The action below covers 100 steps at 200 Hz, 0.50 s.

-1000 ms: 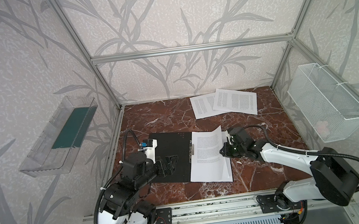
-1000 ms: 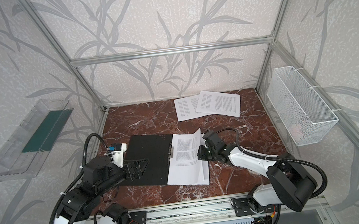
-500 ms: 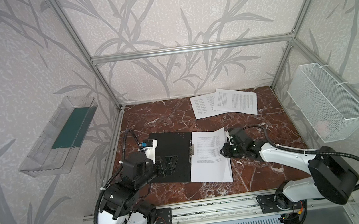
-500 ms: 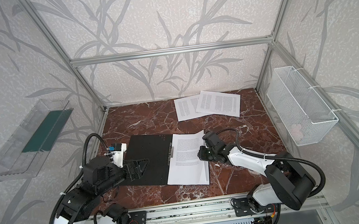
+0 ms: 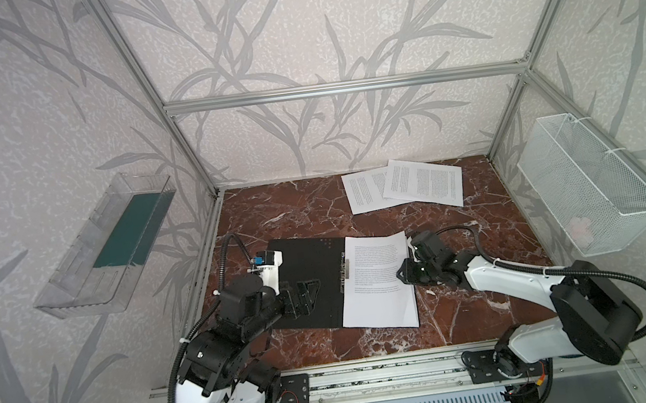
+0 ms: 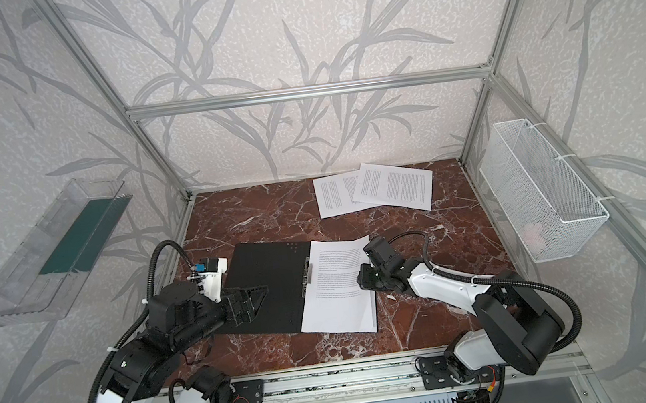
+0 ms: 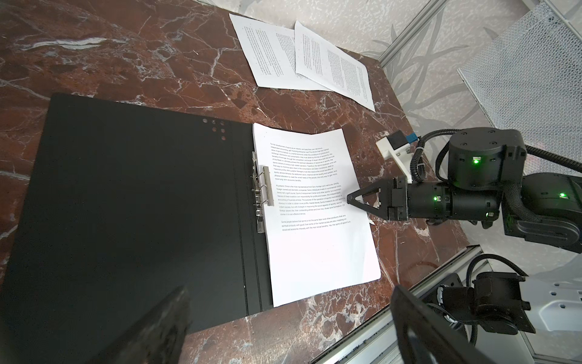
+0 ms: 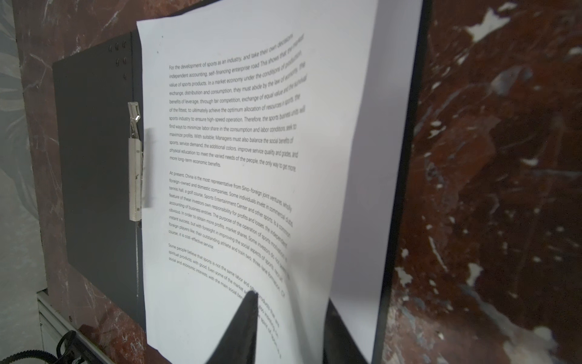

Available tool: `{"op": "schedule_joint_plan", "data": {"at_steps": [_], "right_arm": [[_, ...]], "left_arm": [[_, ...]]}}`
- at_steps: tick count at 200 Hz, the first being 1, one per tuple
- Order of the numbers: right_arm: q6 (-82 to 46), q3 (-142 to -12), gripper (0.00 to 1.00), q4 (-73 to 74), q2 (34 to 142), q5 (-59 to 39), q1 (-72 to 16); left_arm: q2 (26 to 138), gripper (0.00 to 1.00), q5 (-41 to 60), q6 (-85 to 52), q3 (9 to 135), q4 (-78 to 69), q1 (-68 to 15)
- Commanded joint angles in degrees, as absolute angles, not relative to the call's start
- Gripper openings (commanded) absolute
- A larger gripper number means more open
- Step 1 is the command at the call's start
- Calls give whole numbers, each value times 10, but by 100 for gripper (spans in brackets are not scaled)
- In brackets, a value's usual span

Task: Put the files into the folder

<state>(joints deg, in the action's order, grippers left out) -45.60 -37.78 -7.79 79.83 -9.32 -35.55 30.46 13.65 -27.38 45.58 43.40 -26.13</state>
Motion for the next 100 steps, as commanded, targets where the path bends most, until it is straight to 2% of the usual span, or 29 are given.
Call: {"op": "schedule_joint_plan", "data": {"at_steps": [1, 24, 52, 100], "right_arm": [[-446, -396, 40, -94, 804, -81, -353], [-439, -401, 49, -99, 807, -83, -346], [-421, -416, 65, -119, 807, -83, -326], [-372, -474, 91, -158, 805, -47, -243]], "left_arm": [[300, 99, 143, -263, 449, 439, -261], [299, 99, 143, -263, 449, 439, -261], [299, 99, 144, -264, 448, 438, -261], [295, 99, 152, -263, 447, 434, -261]]}}
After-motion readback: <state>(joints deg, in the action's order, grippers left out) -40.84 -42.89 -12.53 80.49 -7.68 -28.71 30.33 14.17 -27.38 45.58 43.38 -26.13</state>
